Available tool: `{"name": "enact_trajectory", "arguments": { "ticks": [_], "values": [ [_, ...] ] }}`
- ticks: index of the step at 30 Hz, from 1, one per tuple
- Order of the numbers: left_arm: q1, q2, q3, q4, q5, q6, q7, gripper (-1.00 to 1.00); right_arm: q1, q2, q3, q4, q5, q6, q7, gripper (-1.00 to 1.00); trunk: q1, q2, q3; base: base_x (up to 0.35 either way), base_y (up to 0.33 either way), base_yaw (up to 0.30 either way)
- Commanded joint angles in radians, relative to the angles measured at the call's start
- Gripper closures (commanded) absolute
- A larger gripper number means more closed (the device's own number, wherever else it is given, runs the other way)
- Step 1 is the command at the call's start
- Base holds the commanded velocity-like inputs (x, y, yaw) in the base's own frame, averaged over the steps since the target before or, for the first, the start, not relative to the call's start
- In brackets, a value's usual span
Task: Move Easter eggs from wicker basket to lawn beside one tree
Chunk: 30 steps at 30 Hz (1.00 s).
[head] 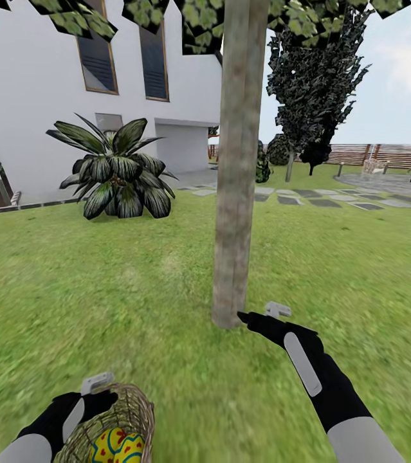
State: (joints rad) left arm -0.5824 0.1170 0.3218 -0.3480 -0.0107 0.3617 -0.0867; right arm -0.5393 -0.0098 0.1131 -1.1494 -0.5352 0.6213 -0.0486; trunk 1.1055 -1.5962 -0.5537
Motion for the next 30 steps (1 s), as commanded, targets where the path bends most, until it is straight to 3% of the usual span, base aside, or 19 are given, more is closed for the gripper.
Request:
{"name": "enact_trajectory", "arguments": {
  "ticks": [1, 30],
  "values": [
    [0.000, 0.002, 0.007, -0.002, 0.007, 0.006, -0.004, -1.00, -0.001, -0.001, 0.002, -0.001, -0.006, 0.003, -0.005, -1.00, 0.004, -0.008, -0.004, 0.000, 0.000, 0.000],
    [0.000, 0.009, 0.007, -0.002, 0.020, 0.008, 0.011, -1.00, -0.001, 0.000, 0.002, 0.000, -0.006, 0.002, -0.005, -1.00, 0.111, -0.204, -0.092, 0.000, 0.000, 0.000]
  ]
}}
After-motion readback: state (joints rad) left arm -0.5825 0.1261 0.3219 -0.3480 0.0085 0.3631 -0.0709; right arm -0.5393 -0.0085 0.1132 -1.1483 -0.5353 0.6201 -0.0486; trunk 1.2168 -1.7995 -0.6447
